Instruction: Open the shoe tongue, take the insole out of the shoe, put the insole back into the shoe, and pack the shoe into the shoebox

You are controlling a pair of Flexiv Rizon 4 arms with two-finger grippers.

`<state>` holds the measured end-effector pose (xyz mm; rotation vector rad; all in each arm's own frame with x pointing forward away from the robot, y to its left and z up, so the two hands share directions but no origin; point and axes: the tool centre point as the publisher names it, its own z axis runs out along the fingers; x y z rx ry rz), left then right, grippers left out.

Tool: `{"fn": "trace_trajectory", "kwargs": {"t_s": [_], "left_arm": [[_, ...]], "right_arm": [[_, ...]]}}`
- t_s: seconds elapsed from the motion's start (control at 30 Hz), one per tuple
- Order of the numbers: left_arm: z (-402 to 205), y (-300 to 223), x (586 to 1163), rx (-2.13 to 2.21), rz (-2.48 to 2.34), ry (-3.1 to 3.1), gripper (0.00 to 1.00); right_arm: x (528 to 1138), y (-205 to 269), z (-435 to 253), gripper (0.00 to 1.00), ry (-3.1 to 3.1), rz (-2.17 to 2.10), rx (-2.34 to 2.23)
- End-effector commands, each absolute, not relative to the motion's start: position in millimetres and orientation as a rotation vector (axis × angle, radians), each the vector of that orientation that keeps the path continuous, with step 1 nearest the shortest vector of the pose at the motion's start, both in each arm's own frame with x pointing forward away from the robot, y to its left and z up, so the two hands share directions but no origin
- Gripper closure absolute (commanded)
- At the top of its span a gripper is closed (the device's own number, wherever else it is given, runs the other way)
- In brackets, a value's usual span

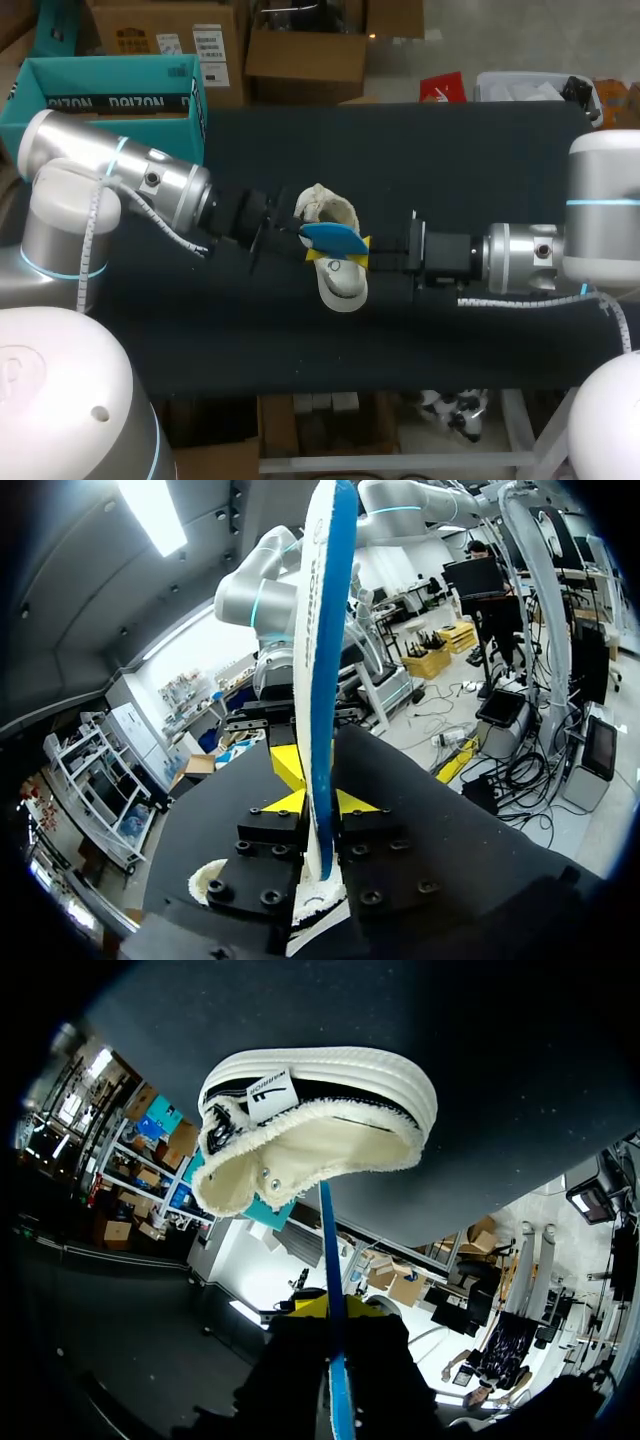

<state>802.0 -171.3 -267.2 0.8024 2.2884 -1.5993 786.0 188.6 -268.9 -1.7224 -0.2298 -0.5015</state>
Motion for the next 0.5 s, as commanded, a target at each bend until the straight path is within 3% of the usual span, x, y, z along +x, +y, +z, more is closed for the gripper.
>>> {"fn": "trace_trajectory", "kwargs": {"t_s": [0.03, 0.5], "left_arm": [[-268, -171, 798, 0.765, -1.593, 2.268, 0.81], [-267, -168, 806, 0.733, -1.552, 2.283, 0.58]], "right_arm": [[784, 189, -268, 1.00, -0.228, -0.506, -1.729], [793, 191, -289, 1.00, -0.241, -0.554, -1.711]]}}
